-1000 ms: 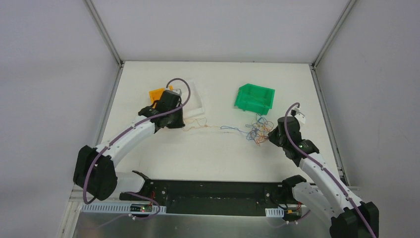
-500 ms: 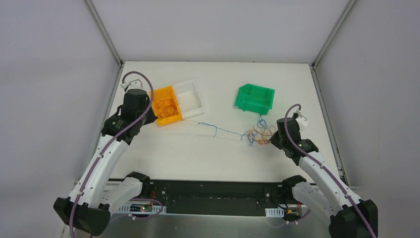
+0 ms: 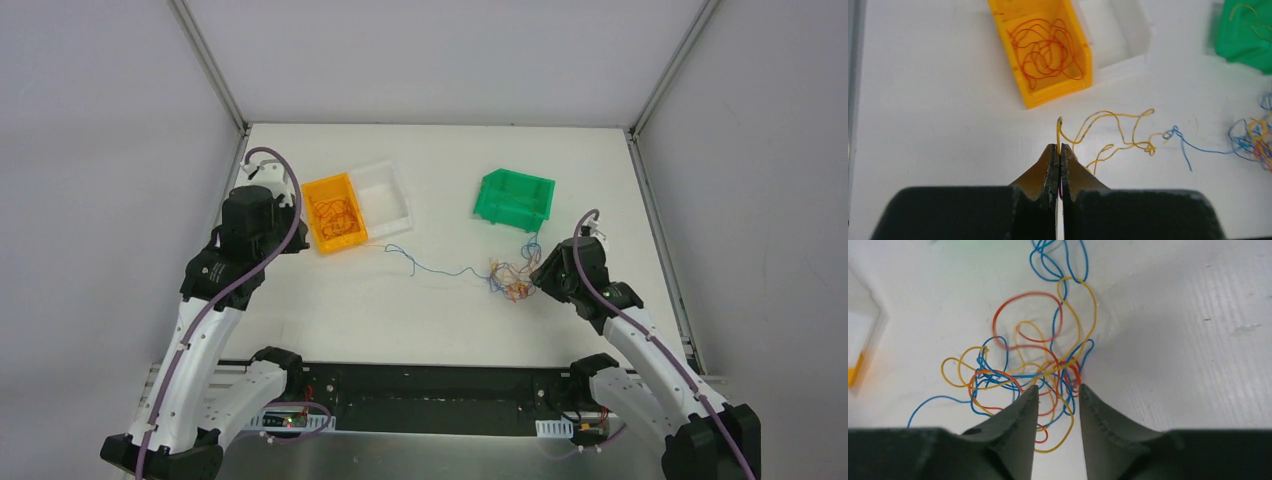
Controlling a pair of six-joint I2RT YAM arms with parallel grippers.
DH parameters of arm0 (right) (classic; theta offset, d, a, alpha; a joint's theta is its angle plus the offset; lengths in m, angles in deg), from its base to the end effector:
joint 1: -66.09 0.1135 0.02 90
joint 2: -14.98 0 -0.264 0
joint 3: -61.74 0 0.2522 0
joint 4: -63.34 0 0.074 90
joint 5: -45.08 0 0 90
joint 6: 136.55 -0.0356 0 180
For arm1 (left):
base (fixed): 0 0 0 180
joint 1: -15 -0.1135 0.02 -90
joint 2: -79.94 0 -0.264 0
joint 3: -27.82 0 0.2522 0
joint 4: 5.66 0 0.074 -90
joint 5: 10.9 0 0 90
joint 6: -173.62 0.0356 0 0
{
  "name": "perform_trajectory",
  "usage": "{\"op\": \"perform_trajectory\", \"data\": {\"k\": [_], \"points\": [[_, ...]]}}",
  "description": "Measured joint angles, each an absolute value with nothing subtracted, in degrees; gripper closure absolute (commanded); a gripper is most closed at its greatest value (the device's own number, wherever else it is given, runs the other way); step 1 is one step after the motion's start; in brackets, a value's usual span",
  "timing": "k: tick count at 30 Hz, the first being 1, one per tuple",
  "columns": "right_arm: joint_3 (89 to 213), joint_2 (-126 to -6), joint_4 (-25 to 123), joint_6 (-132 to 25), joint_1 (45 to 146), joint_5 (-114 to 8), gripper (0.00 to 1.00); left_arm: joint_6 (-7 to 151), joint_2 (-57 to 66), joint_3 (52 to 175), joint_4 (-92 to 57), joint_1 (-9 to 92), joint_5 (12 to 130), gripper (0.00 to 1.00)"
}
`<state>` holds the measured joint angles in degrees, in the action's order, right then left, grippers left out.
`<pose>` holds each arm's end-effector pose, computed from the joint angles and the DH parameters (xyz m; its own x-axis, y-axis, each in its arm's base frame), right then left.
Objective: Untangle the cables
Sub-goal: Untie the cable.
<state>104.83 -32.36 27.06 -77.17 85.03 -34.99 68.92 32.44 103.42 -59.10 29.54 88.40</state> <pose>0.1680 0.0512 0.2181 -0.6287 0.3147 -0.7112 0.1446 0.9458 0.2907 0.1590 -0.0353 0.3802 -0.4277 -0.1478 -0.8918 -0.0022 0.9867 -0.1624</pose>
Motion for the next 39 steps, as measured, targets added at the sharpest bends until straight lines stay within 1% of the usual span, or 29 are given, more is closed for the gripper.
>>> {"op": "perform_trajectory", "data": {"k": [1, 3, 4, 8, 13, 18, 24, 29, 32, 35, 37, 39], "points": [[104.83, -32.77, 27.48, -76.99, 85.08, -36.67, 0.36, 70.16, 32.74, 103.4, -58.92, 29.54, 85.49, 1.0], [104.96, -34.19, 28.37, -75.0, 85.71, -39.93, 0.28, 72.35, 33.11, 103.03, -58.05, 29.54, 79.94, 1.0], [105.09, -34.65, 28.35, -74.3, 86.32, -40.32, 0.25, 72.98, 33.2, 102.68, -57.59, 29.56, 77.56, 1.0], [106.88, -35.02, 28.37, -69.93, 90.67, -40.87, 0.24, 74.56, 33.24, 100.93, -56.48, 29.54, 71.77, 1.0], [109.88, -36.09, 32.02, -64.6, 94.32, -45.37, 0.24, 75.56, 34.42, 97.83, -54.47, 29.54, 67.61, 1.0], [112.17, -41.4, 37.53, -61.12, 98.08, -50.16, 0.23, 75.69, 35.63, 97.11, -53.5, 29.54, 66.7, 1.0], [120.24, -54.54, 41.24, -55.61, 106.96, -52.82, 0.23, 75.74, 38.58, 96.34, -52.15, 29.54, 67.55, 1.0], [130.07, -66.21, 41.64, -45.91, 116.84, -52.36, 0.21, 75.76, 41.59, 94.9, -51.38, 29.54, 68.69, 1.0], [134.66, -72.44, 41.73, -41.78, 121.01, -52.08, 0.21, 75.76, 42.91, 94.44, -51.21, 29.54, 69.23, 1.0], [137.18, -77.32, 42.58, -39.99, 122.02, -52.21, 0.23, 75.76, 43.63, 94.24, -51.14, 29.54, 69.47, 1.0], [137.63, -79.68, 43.54, -39.66, 121.77, -52.04, 0.27, 75.76, 44.02, 94.13, -51.06, 29.54, 70.04, 1.0], [137.66, -81.4, 44.22, -39.68, 121.64, -51.71, 0.35, 75.76, 44.24, 94.11, -50.99, 29.54, 70.63, 1.0]]}}
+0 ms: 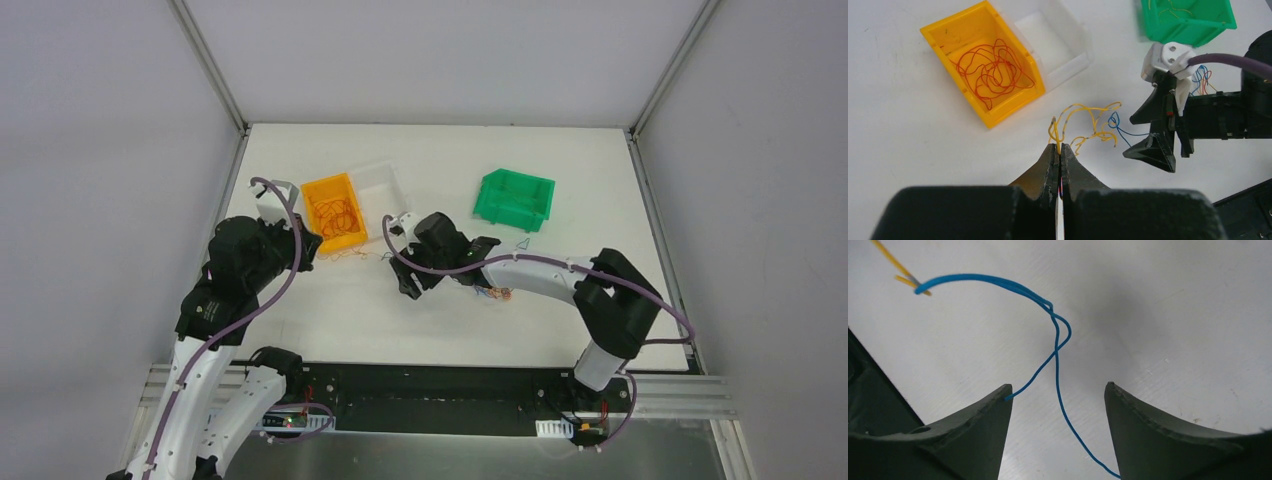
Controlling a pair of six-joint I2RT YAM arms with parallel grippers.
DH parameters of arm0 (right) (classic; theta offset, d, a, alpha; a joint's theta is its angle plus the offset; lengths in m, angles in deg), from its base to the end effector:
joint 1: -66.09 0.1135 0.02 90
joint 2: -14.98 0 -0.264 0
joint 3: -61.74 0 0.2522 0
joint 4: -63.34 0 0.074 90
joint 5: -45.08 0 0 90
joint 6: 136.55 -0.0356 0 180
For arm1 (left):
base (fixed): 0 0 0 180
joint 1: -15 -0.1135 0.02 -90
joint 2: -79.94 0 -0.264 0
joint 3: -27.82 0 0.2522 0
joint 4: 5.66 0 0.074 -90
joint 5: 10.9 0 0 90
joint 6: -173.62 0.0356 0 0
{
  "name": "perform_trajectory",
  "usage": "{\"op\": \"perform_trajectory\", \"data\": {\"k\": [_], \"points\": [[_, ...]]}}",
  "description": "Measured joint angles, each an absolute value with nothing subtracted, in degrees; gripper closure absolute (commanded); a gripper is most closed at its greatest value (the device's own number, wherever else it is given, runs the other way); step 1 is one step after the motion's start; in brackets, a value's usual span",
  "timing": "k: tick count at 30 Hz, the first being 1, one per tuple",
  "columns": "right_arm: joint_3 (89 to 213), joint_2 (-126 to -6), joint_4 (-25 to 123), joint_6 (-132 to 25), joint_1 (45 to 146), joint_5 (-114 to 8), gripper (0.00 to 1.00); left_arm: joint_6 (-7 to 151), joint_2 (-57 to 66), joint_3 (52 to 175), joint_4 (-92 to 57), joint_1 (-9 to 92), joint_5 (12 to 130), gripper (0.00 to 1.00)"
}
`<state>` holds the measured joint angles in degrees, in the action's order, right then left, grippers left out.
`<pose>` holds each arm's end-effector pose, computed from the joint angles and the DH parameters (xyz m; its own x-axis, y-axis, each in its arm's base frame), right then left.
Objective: Untangle the cables
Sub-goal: Untie the cable.
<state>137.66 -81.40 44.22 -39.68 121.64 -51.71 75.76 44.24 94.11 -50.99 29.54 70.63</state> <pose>0.2058 0.3074 0.2180 -0.2537 -0.5798 -0.7742 -0.9072 0.4202 -0.0174 0.1229 -0.0373 0.3681 -0.2968 -0.0628 -0.9529 0.3489 0.9217 -0.1694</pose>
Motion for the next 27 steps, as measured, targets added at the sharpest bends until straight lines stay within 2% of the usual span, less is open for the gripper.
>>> {"op": "perform_trajectory", "data": {"k": [1, 5, 6, 11, 16, 21, 27], "points": [[137.66, -82.26, 44.46, -39.72, 121.51, -51.53, 0.43, 75.76, 44.35, 94.11, -50.9, 29.54, 70.76, 1.0], [137.46, -84.31, 44.85, -40.64, 121.4, -49.98, 0.93, 75.74, 44.46, 94.09, -50.66, 29.54, 72.2, 1.0], [137.0, -84.29, 45.18, -41.25, 121.38, -49.32, 1.0, 75.74, 44.5, 94.05, -50.53, 29.54, 72.99, 1.0], [128.89, -79.68, 47.8, -45.98, 119.41, -46.44, 1.0, 75.41, 44.83, 93.43, -50.22, 29.52, 80.31, 1.0], [121.15, -70.8, 47.61, -52.77, 112.51, -44.52, 1.0, 74.25, 44.68, 93.17, -50.82, 29.43, 88.99, 1.0], [119.21, -64.35, 46.99, -58.24, 107.46, -42.53, 1.0, 73.09, 43.58, 93.17, -52.02, 28.34, 94.39, 1.0], [119.25, -63.57, 42.8, -62.54, 105.64, -38.99, 1.0, 72.11, 43.1, 93.17, -52.83, 27.31, 97.3, 1.0]]}}
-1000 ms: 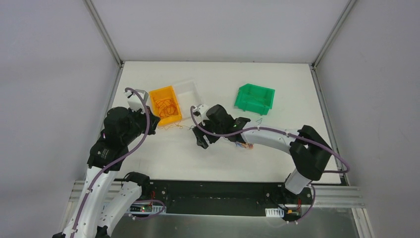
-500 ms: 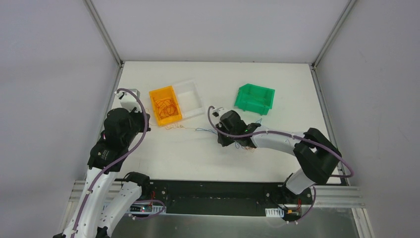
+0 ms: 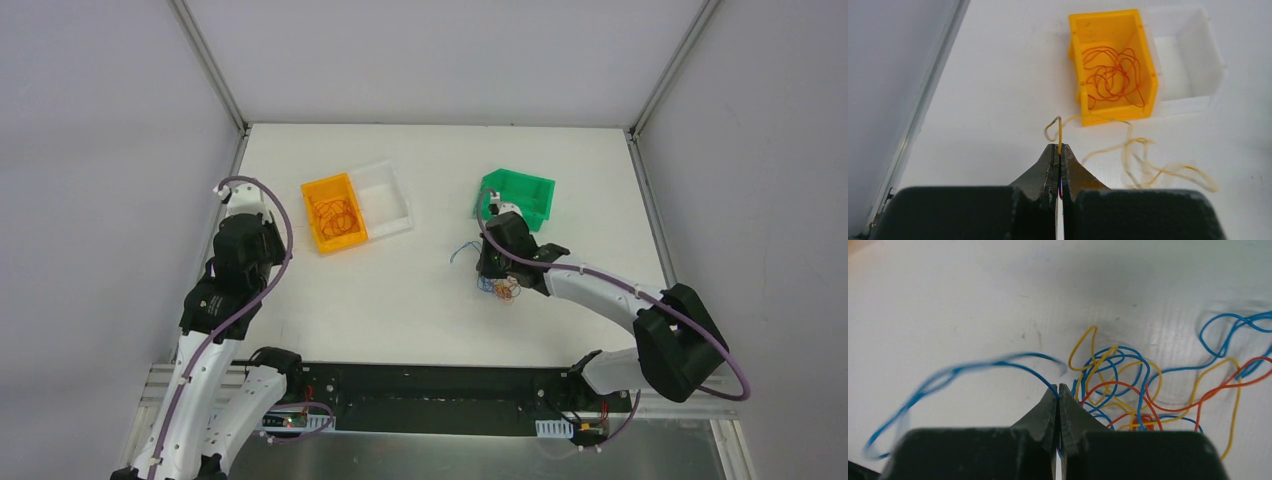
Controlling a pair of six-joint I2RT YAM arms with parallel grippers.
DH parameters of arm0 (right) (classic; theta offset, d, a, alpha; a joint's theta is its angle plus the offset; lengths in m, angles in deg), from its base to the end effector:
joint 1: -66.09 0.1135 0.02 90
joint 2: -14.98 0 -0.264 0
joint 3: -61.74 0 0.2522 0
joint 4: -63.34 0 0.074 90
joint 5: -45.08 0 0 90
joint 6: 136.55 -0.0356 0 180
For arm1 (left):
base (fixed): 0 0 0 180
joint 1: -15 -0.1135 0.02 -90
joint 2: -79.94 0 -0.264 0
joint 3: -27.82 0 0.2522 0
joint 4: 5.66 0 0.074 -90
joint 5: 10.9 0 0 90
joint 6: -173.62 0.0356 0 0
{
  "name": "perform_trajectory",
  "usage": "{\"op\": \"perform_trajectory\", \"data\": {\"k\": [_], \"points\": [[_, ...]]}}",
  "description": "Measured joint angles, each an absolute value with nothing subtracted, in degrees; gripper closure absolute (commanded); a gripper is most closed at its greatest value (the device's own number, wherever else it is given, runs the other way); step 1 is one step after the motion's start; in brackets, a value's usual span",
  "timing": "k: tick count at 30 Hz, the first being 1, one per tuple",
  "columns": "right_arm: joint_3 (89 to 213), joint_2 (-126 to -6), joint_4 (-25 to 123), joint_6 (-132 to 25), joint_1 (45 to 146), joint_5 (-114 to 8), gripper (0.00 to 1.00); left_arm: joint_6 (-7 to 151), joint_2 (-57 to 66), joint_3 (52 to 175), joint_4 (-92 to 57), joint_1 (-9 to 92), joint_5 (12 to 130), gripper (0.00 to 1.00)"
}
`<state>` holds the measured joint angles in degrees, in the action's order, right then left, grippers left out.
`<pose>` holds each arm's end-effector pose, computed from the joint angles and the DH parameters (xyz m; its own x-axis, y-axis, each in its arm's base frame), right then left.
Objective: Untangle the cables
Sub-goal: Untie the cable.
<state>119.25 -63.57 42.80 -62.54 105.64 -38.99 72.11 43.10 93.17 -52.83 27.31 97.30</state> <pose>0.2220 0.1785 0.2091 -0.6500 -0.1814 -0.7380 -0.4106 0.9010 0.1401 0.1318 -0.0174 0.3577 -0.2890 -0.1309 -0.9483 -0.1472 0.9849 -0.0911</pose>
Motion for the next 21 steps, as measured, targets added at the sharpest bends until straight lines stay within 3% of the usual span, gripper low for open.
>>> {"op": "perform_trajectory", "data": {"k": [8, 9, 10, 12, 13, 14, 18, 21], "points": [[114.99, -59.72, 40.94, -68.95, 97.99, -35.8, 1.0, 69.38, 44.3, 93.17, -53.33, 25.85, 107.28, 1.0], [114.53, -59.04, 40.98, -69.06, 97.4, -36.3, 0.96, 69.35, 44.65, 93.17, -53.31, 25.74, 106.74, 1.0], [114.07, -58.41, 41.31, -68.99, 97.19, -37.65, 0.87, 69.51, 45.09, 93.17, -53.24, 25.76, 105.45, 1.0], [114.05, -58.1, 42.34, -68.38, 98.02, -42.02, 0.47, 70.21, 46.05, 93.17, -52.72, 25.74, 100.05, 1.0], [114.2, -58.17, 42.93, -67.48, 99.22, -44.06, 0.31, 70.84, 46.27, 93.17, -52.43, 25.76, 96.14, 1.0], [114.47, -58.28, 43.06, -67.53, 100.35, -45.37, 0.21, 71.26, 46.25, 93.17, -52.1, 25.76, 92.75, 1.0], [117.77, -59.2, 42.58, -64.79, 106.39, -49.57, 0.03, 73.0, 45.18, 93.17, -49.83, 25.76, 76.2, 1.0], [118.68, -58.61, 45.35, -63.88, 108.07, -53.89, 0.01, 73.44, 42.84, 93.17, -47.82, 25.76, 65.17, 1.0]]}}
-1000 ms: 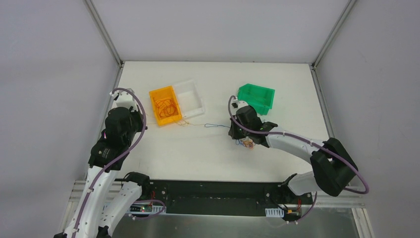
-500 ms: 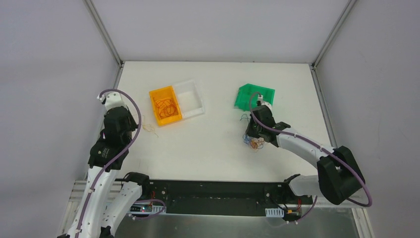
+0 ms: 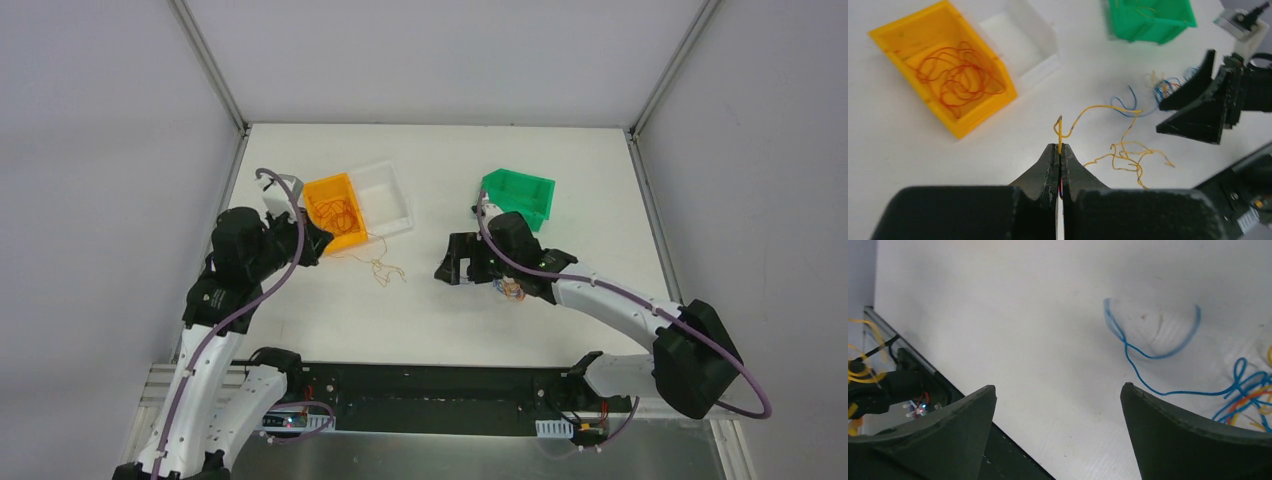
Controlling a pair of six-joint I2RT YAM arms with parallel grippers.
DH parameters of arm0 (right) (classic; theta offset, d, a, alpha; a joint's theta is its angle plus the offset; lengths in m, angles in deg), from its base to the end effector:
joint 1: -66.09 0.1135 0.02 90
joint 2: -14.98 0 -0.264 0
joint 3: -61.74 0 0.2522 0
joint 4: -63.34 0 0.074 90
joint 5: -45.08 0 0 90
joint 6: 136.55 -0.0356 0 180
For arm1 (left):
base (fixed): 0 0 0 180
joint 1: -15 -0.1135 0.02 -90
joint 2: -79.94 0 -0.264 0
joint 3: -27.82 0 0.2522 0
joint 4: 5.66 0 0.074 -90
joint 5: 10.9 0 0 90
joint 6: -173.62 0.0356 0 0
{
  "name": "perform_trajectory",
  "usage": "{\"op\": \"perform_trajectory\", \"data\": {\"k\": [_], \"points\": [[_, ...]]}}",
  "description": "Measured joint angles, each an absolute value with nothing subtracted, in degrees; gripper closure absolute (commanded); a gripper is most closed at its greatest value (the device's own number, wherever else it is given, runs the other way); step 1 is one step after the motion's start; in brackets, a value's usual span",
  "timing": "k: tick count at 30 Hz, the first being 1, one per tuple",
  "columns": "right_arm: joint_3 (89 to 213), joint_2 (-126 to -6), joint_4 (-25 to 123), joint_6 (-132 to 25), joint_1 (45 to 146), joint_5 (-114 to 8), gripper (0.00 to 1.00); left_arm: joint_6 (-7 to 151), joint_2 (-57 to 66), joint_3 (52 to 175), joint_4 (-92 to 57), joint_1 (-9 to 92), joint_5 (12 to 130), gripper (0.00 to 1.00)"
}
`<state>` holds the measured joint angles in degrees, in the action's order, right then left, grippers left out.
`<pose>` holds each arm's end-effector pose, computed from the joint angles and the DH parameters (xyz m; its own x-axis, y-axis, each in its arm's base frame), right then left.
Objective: Untangle the cables
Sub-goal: Untie the cable.
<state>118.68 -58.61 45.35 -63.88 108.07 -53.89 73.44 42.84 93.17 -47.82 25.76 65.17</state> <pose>0.2021 0.1893 0.2324 -0.6286 -0.1698 -0.7590 -0.5959 0.7323 0.3297 0.1330 -0.0340 0.3660 -0.3051 -0.1166 -0.9452 0.3626 0.9035 -0.2285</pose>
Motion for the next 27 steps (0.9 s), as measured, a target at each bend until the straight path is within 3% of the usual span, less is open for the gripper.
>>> {"op": "perform_trajectory", "data": {"k": [6, 12, 18, 27], "points": [[118.18, -55.52, 52.41, -62.37, 108.77, -62.05, 0.01, 73.29, 35.39, 93.17, -45.66, 25.76, 46.78, 1.0], [119.43, -55.81, 58.29, -61.21, 110.67, -68.14, 0.01, 72.44, 33.92, 93.17, -44.08, 25.78, 37.45, 1.0], [126.27, -62.26, 59.43, -59.77, 114.41, -67.33, 0.01, 72.0, 33.92, 93.17, -43.08, 25.8, 35.44, 1.0], [134.88, -70.85, 58.25, -56.16, 127.65, -53.67, 0.02, 71.3, 35.12, 93.17, -42.36, 25.8, 37.74, 1.0]]}}
